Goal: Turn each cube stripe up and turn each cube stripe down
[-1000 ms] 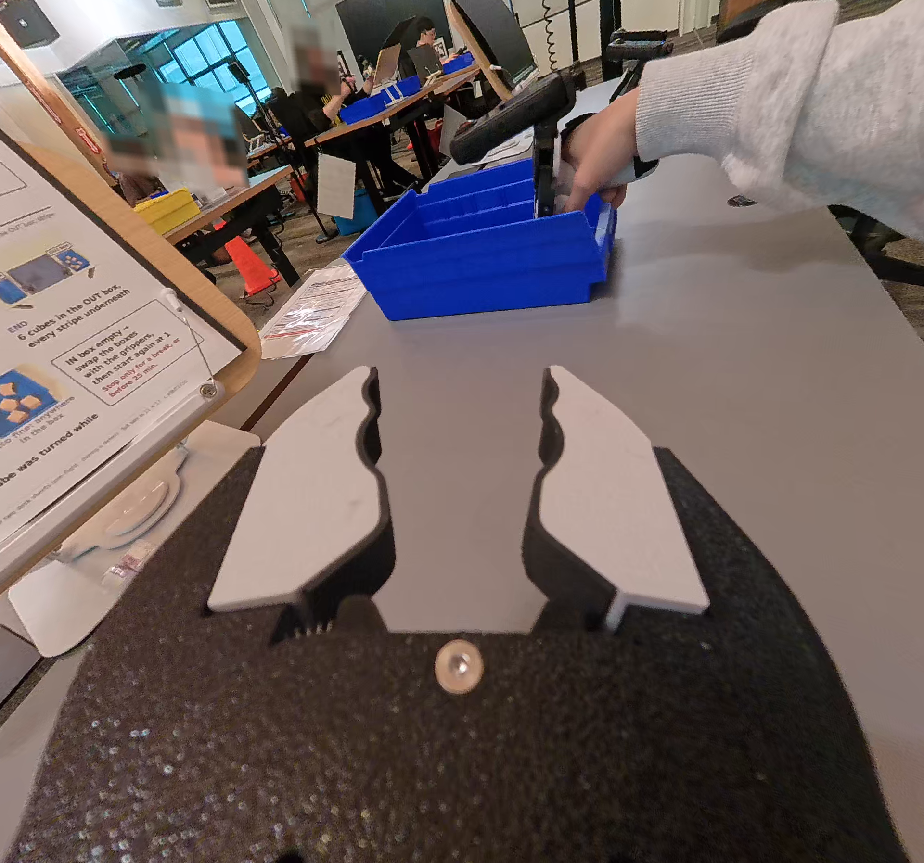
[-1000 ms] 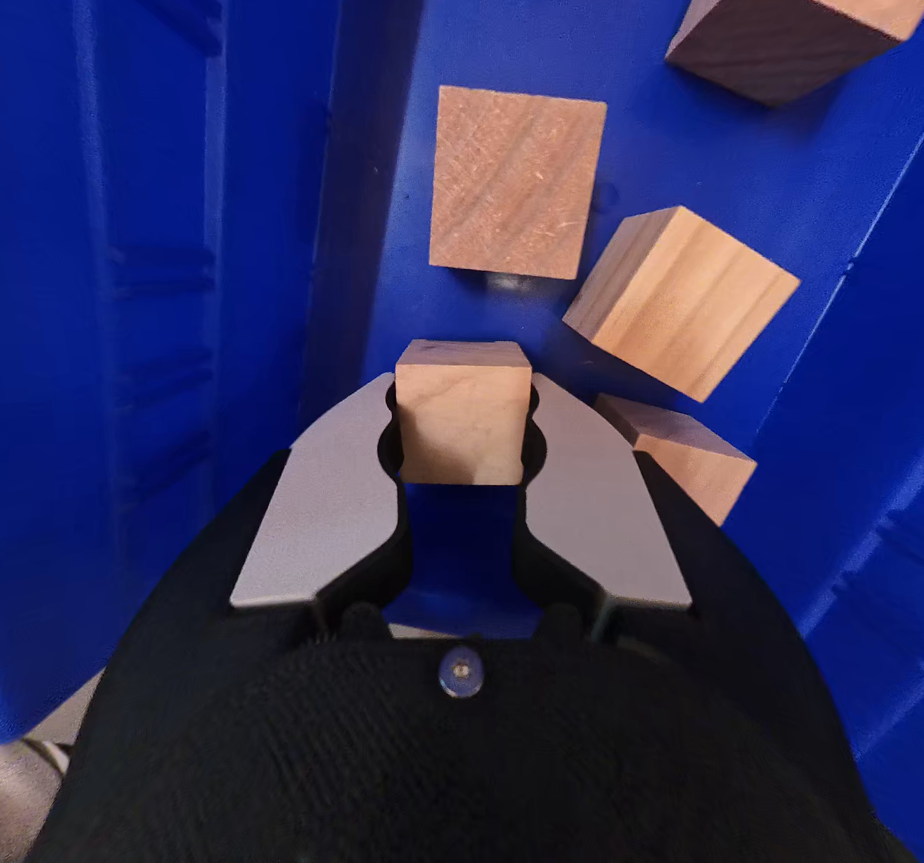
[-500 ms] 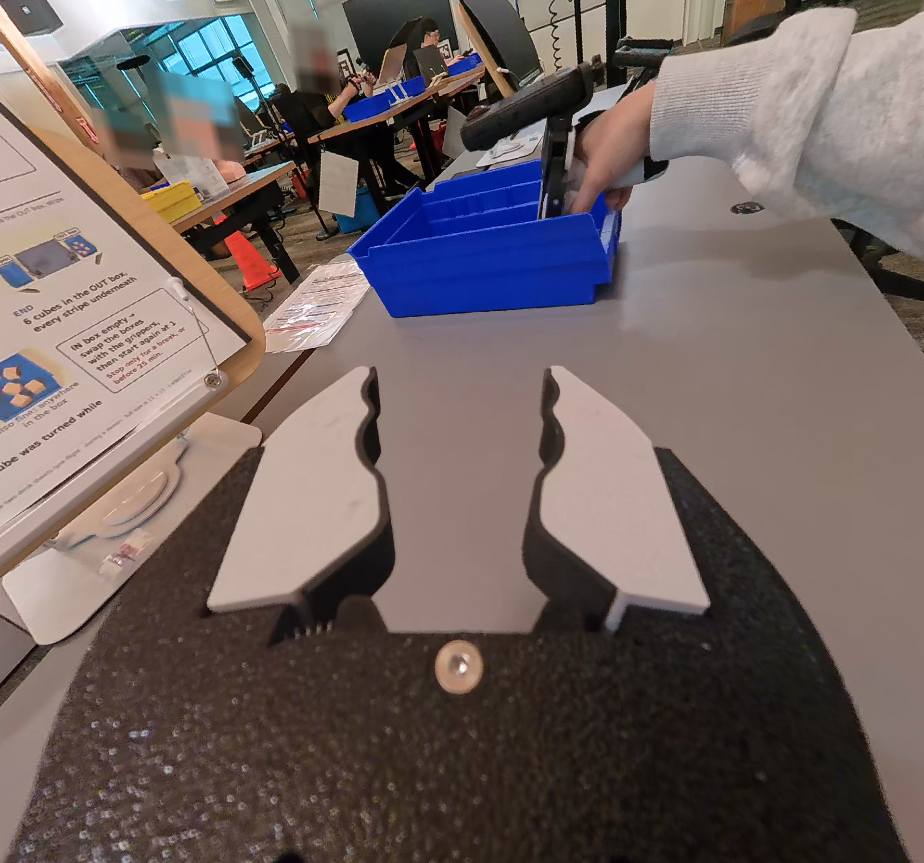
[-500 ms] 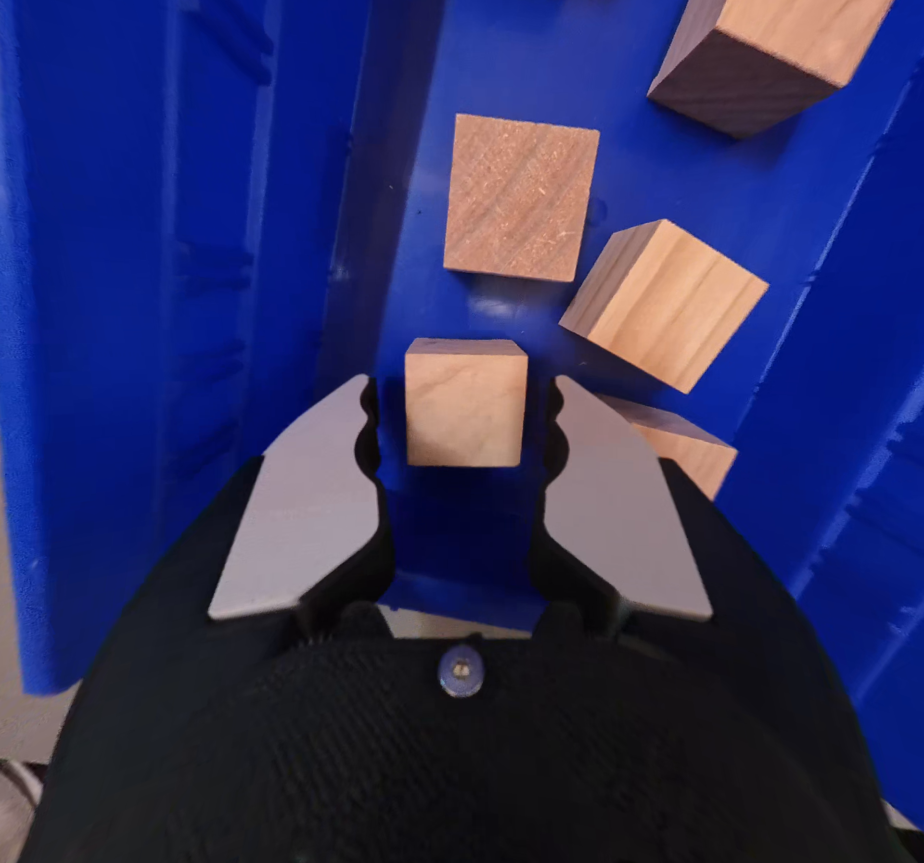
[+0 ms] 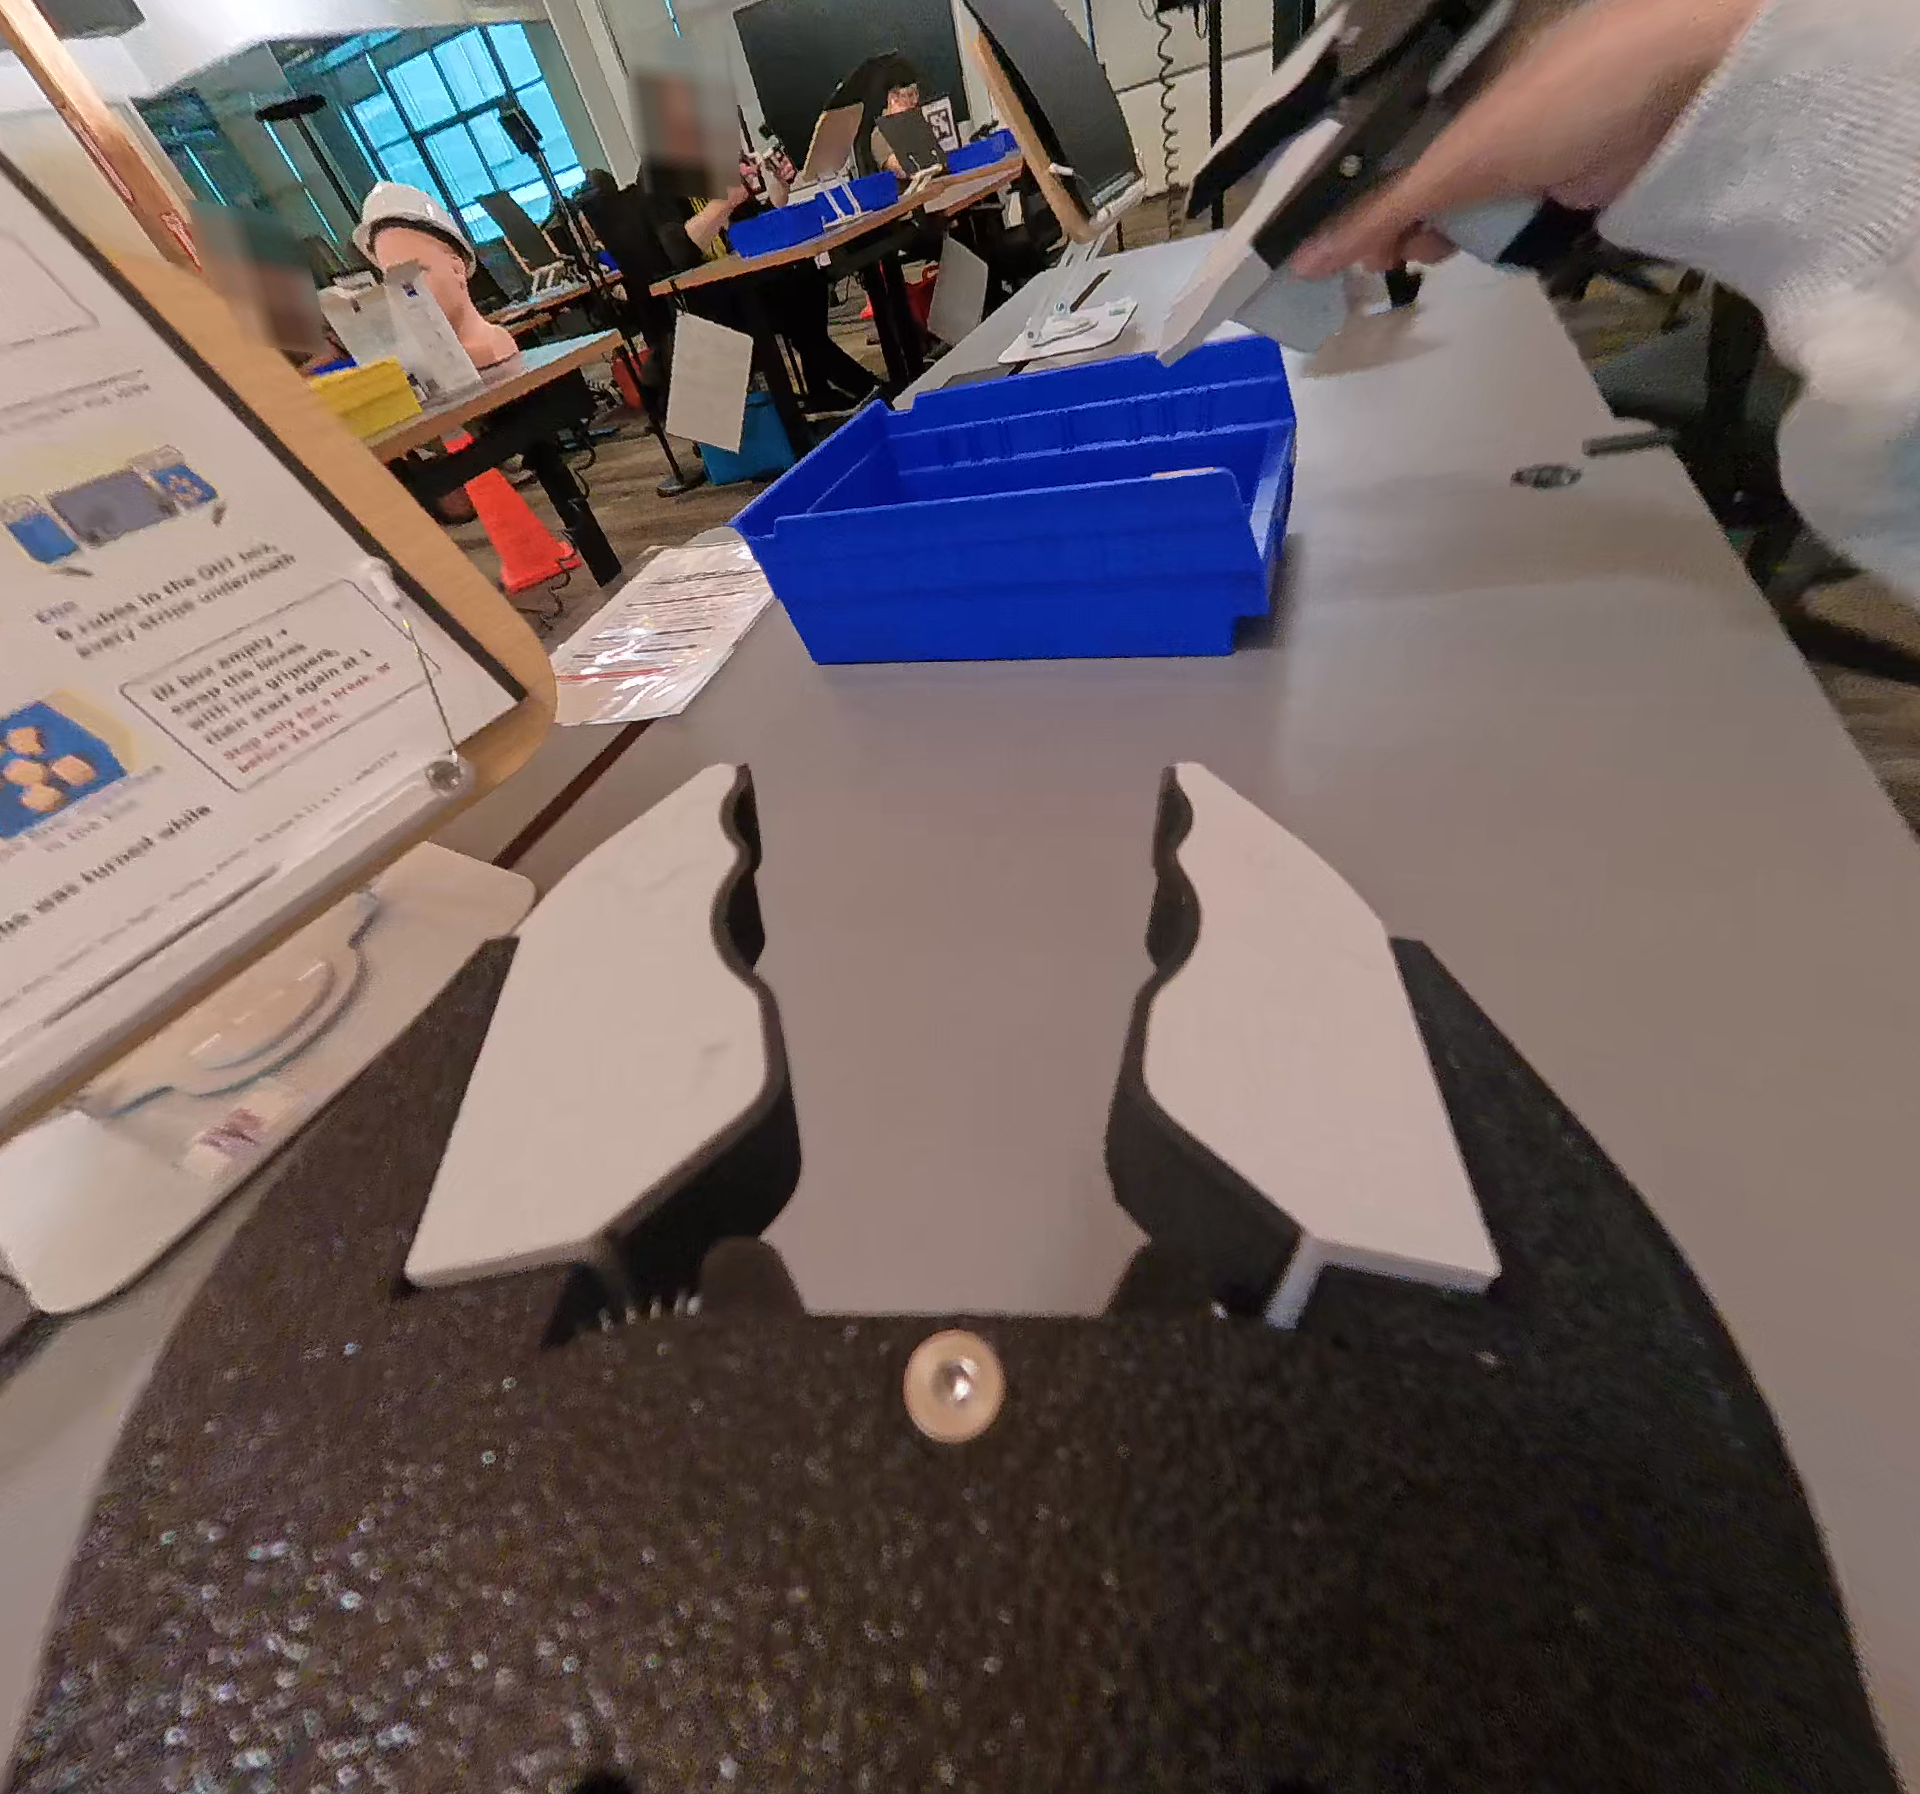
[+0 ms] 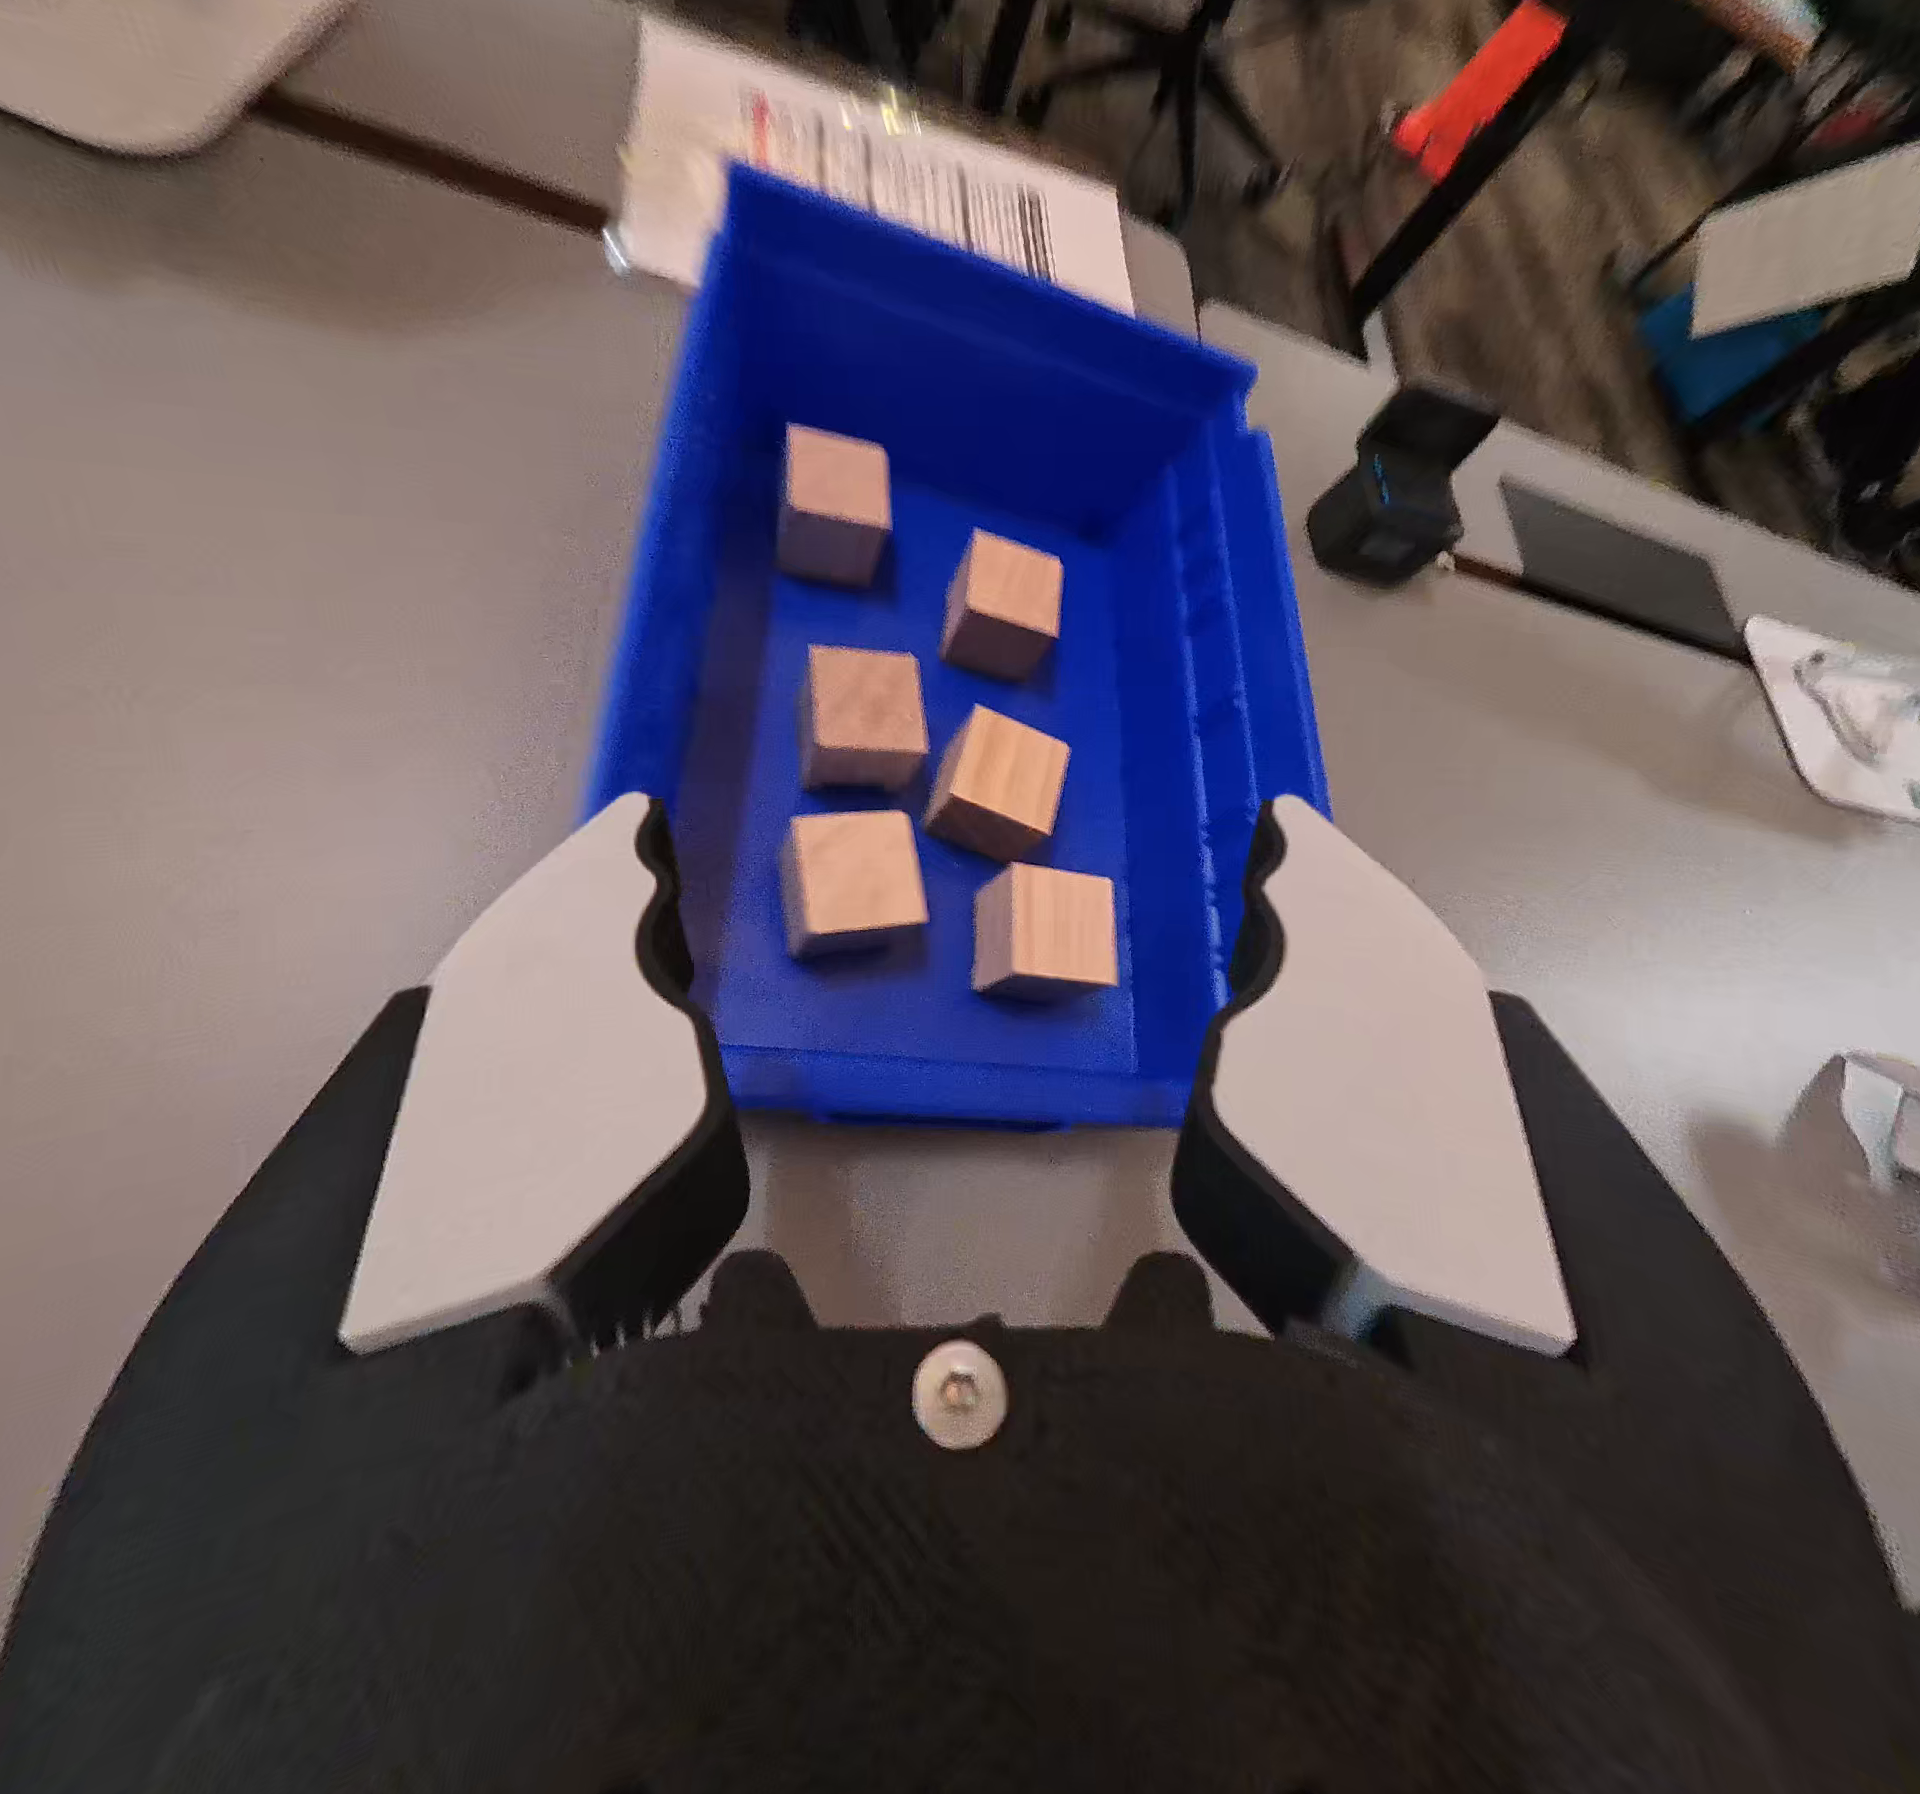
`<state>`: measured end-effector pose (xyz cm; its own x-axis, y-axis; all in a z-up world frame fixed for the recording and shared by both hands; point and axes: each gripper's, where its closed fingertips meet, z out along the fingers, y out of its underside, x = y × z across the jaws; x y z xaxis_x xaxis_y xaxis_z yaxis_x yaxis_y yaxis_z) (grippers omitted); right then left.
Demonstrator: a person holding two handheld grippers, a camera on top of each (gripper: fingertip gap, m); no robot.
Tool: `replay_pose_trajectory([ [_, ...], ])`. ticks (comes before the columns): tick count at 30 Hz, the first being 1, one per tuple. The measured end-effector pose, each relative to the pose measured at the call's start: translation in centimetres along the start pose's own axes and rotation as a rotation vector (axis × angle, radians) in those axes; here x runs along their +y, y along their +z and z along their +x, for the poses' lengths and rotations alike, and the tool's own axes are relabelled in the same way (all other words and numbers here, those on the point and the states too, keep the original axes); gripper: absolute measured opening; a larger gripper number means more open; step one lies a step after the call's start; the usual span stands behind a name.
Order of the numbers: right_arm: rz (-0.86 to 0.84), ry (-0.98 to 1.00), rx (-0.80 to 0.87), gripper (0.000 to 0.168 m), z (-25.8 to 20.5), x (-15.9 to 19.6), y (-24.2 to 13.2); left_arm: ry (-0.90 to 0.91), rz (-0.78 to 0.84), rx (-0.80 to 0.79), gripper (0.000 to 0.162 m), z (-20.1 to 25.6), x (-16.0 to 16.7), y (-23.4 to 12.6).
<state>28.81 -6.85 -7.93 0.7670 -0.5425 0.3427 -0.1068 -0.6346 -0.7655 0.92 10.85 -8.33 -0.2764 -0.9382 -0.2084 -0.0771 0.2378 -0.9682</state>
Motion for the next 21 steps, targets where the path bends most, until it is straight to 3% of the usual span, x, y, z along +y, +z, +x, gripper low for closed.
replay_pose_trajectory([
  [7, 0.243, -0.070, -0.095, 0.108, -11.4, -2.3, -4.7, -0.269, 0.078, -0.058, 0.090, -0.1, -0.3, -1.4],
  [14, 0.227, -0.048, -0.134, 0.098, -19.8, -2.1, -2.7, -0.321, -0.053, -0.184, 0.102, 1.5, 1.6, -3.2],
  [21, 0.160, -0.079, -0.076, 0.096, -22.8, -0.8, -0.3, -0.382, -0.055, -0.187, 0.102, 3.2, 2.2, -4.6],
])
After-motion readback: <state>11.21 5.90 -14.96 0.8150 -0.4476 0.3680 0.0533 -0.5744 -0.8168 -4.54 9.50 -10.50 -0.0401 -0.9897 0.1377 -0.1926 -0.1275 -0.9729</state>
